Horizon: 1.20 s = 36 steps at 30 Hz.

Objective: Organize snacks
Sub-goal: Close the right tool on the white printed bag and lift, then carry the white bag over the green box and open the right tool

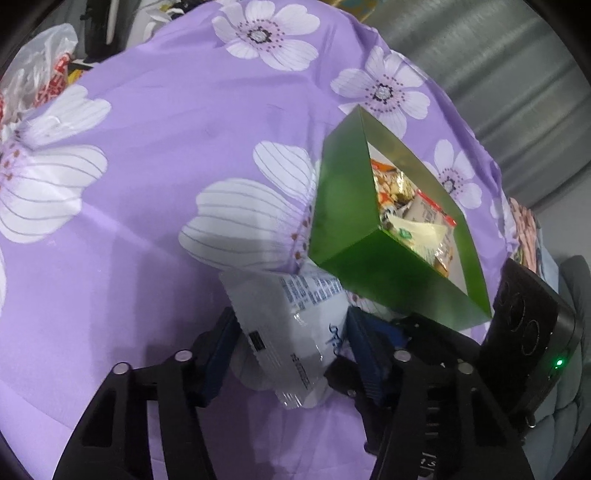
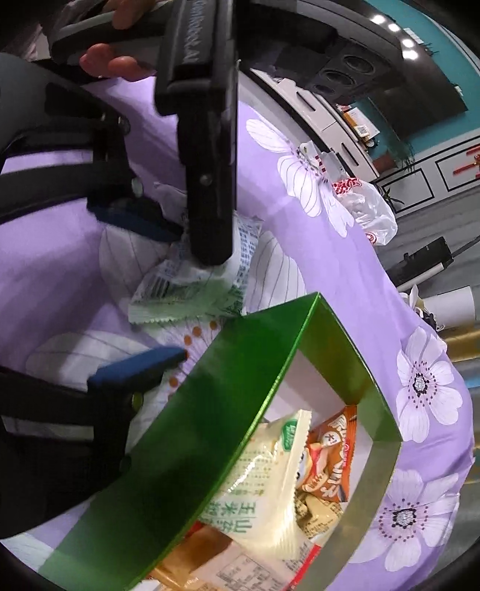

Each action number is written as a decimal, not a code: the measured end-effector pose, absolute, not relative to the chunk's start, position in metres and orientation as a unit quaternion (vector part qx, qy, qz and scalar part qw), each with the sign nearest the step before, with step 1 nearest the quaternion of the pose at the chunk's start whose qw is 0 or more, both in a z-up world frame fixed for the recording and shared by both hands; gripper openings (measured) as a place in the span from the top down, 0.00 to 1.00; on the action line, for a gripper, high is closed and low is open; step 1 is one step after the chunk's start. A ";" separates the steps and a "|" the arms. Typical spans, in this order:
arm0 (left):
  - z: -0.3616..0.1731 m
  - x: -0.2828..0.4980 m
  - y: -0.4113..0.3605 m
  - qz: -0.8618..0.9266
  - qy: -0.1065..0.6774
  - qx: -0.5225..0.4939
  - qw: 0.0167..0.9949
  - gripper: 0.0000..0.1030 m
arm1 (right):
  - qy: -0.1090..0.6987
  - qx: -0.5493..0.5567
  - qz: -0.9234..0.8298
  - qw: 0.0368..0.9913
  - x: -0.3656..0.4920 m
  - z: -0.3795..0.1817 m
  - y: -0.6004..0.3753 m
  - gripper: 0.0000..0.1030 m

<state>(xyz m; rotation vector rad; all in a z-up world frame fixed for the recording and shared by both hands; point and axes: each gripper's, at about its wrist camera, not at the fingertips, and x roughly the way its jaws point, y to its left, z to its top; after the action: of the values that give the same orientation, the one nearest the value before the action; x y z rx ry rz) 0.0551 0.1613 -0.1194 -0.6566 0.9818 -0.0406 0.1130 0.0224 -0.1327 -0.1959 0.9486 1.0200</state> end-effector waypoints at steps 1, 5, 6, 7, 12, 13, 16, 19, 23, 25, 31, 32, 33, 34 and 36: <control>-0.120 0.054 0.161 -0.018 0.463 -0.307 0.831 0.44 | 0.436 -0.093 0.468 0.763 0.111 -0.133 0.024 0.63; -0.115 0.052 0.159 -0.017 0.458 -0.298 0.837 0.50 | 0.433 -0.099 0.465 0.766 0.105 -0.132 0.028 0.74; -0.115 0.051 0.158 -0.017 0.458 -0.297 0.838 0.51 | 0.432 -0.097 0.467 0.765 0.104 -0.132 0.029 0.80; -0.113 0.050 0.158 -0.018 0.458 -0.292 0.839 0.51 | 0.430 -0.099 0.465 0.767 0.102 -0.131 0.029 0.81; -0.104 0.044 0.151 -0.024 0.451 -0.272 0.850 0.55 | 0.420 -0.087 0.463 0.776 0.088 -0.125 0.021 0.84; -0.099 0.040 0.148 -0.027 0.447 -0.265 0.854 0.55 | 0.415 -0.086 0.463 0.779 0.084 -0.122 0.019 0.84; -0.086 0.034 0.136 -0.035 0.437 -0.243 0.865 0.55 | 0.405 -0.079 0.460 0.786 0.075 -0.114 0.010 0.84; -0.074 0.026 0.124 -0.046 0.427 -0.226 0.874 0.55 | 0.390 -0.070 0.453 0.799 0.064 -0.101 -0.004 0.84; -0.059 0.020 0.107 -0.064 0.421 -0.209 0.881 0.55 | 0.377 -0.060 0.443 0.811 0.052 -0.090 -0.022 0.84; -0.052 0.019 0.097 -0.074 0.417 -0.199 0.884 0.55 | 0.370 -0.056 0.438 0.817 0.046 -0.084 -0.032 0.84; -0.027 0.021 0.069 -0.098 0.399 -0.168 0.896 0.55 | 0.350 -0.048 0.416 0.838 0.041 -0.065 -0.058 0.84; -0.024 0.023 0.067 -0.101 0.397 -0.165 0.898 0.55 | 0.344 -0.048 0.411 0.843 0.042 -0.060 -0.062 0.84; -0.020 0.026 0.064 -0.104 0.393 -0.160 0.900 0.55 | 0.340 -0.047 0.408 0.846 0.043 -0.056 -0.066 0.84; -0.016 0.032 0.060 -0.108 0.388 -0.157 0.902 0.55 | 0.335 -0.046 0.403 0.851 0.047 -0.052 -0.070 0.84; -0.009 0.043 0.055 -0.115 0.381 -0.153 0.904 0.55 | 0.326 -0.046 0.392 0.859 0.056 -0.044 -0.076 0.84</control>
<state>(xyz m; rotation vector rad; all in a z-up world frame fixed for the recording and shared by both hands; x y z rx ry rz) 0.0427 0.0551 -0.0094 -0.3163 0.7878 -0.2378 0.0563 -0.0761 -0.0438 -0.0971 0.6843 0.8223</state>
